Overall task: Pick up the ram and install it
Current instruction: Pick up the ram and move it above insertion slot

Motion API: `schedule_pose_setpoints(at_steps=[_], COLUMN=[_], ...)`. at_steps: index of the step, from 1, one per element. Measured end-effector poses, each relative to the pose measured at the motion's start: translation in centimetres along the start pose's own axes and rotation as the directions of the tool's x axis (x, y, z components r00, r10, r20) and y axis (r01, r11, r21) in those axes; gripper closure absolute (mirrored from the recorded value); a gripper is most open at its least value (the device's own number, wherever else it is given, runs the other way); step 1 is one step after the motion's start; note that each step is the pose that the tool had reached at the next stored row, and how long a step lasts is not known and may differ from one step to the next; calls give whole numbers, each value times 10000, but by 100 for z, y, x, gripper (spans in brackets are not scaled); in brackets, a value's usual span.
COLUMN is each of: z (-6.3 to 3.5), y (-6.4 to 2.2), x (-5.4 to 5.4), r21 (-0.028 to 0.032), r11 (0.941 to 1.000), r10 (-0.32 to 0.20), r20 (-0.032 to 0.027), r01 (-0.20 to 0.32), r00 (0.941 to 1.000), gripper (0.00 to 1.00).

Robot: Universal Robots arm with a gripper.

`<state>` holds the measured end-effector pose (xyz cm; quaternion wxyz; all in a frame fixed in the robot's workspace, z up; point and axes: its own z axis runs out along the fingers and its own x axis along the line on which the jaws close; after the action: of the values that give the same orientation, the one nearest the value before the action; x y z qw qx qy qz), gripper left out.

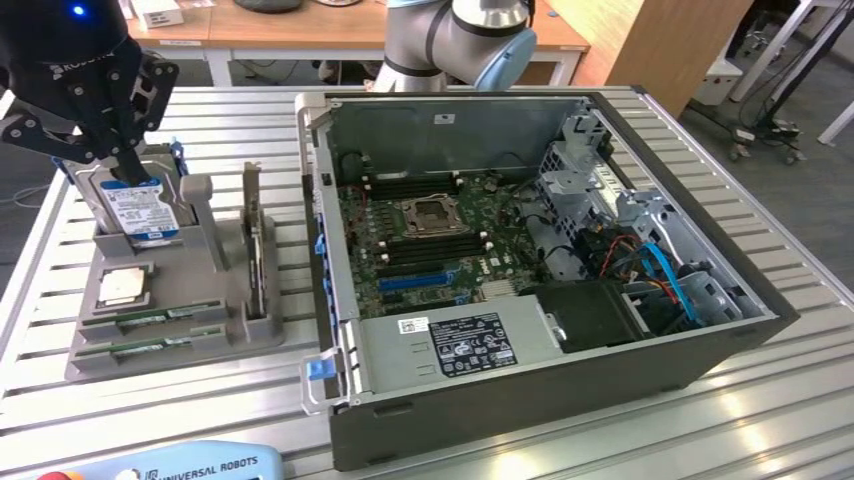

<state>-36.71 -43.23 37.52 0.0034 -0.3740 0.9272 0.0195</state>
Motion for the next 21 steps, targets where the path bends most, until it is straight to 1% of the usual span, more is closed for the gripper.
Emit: schedule_pose_setpoints(at_steps=[4,9,15,21], z=[2,7,12,19], y=[0,0,-1,-1], x=[0,0,0,0], r21=[-12,-24,-41,-59], r11=[9985,9921,9812,9667], r10=[-552,-1251,-1931,-2558], r20=[-18,-47,-67,-87], r01=[552,1251,1930,2558], r00=[9985,9921,9812,9667], gripper=[90,90,90,90])
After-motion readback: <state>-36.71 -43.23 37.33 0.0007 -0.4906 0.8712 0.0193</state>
